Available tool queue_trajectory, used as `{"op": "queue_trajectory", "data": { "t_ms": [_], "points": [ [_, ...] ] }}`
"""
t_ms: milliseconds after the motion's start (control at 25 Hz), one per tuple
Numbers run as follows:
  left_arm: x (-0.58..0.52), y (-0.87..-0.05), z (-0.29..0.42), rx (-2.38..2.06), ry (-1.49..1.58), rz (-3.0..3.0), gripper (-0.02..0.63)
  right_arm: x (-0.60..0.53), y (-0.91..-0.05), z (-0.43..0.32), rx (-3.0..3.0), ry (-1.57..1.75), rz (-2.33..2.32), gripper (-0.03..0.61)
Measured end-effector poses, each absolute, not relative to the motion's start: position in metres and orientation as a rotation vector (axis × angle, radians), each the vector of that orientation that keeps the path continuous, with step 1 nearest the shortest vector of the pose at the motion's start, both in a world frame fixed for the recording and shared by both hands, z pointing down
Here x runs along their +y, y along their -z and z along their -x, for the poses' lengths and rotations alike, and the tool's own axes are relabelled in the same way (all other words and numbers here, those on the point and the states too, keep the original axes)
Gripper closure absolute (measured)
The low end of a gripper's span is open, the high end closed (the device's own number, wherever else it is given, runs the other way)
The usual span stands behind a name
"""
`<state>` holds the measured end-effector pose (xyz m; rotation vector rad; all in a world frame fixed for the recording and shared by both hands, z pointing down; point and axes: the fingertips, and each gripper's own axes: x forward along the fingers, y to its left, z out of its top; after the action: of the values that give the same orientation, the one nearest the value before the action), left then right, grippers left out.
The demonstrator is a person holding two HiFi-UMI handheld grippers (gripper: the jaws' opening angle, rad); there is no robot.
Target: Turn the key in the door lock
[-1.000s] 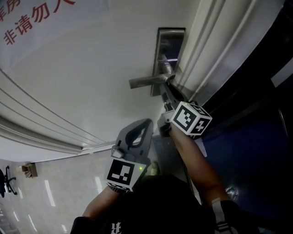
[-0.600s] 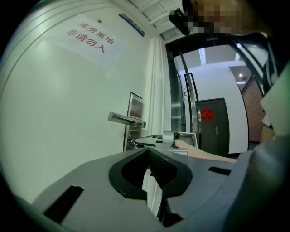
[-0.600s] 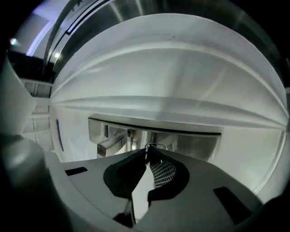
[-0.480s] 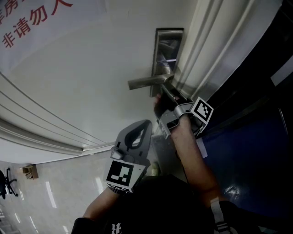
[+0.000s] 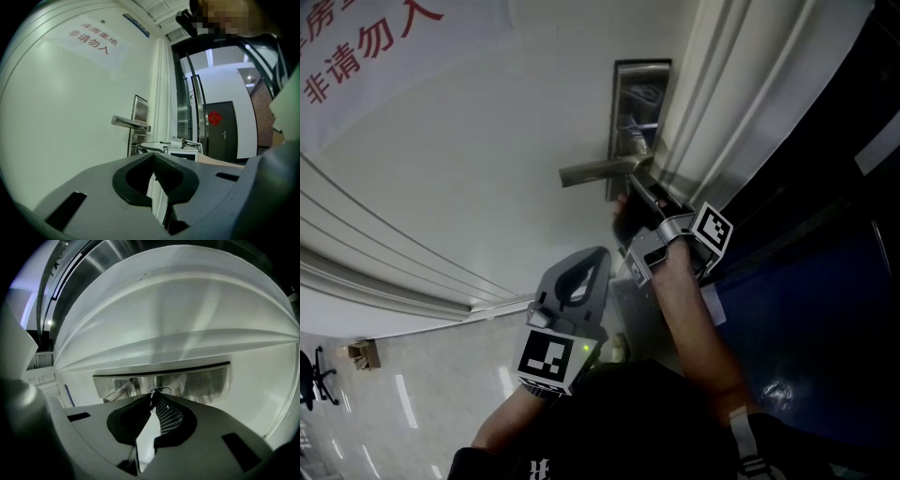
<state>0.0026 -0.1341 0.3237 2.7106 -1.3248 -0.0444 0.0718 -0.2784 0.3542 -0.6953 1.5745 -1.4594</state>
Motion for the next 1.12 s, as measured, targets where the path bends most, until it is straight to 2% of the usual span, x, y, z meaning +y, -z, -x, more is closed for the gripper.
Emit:
{"op": "queue_trajectory", "data": {
  "t_ms": [440,800,960,1120],
  "points": [
    [-0.138,-0.327,-0.008,-1.311,0.045,-2.706,0.606,-0.257,-0.358,-0.074,1.579,1.424,0.618,0.552],
    [-0.139,-0.330,-0.024,-1.259,0.051,-2.721,0.606,-0.237,-0.372,-0.079,1.768,1.393,0.739,0.552],
    [-0.144,-0.328,-0.026,-1.264,0.052,-2.723,0.606,-0.222,-0.357,-0.075,2.121,1.174,0.887,0.554],
    [-0.149,-0.324,-0.026,-1.287,0.054,-2.730,0.606,-0.204,-0.345,-0.074,2.532,0.729,1.158,0.560]
  ]
}}
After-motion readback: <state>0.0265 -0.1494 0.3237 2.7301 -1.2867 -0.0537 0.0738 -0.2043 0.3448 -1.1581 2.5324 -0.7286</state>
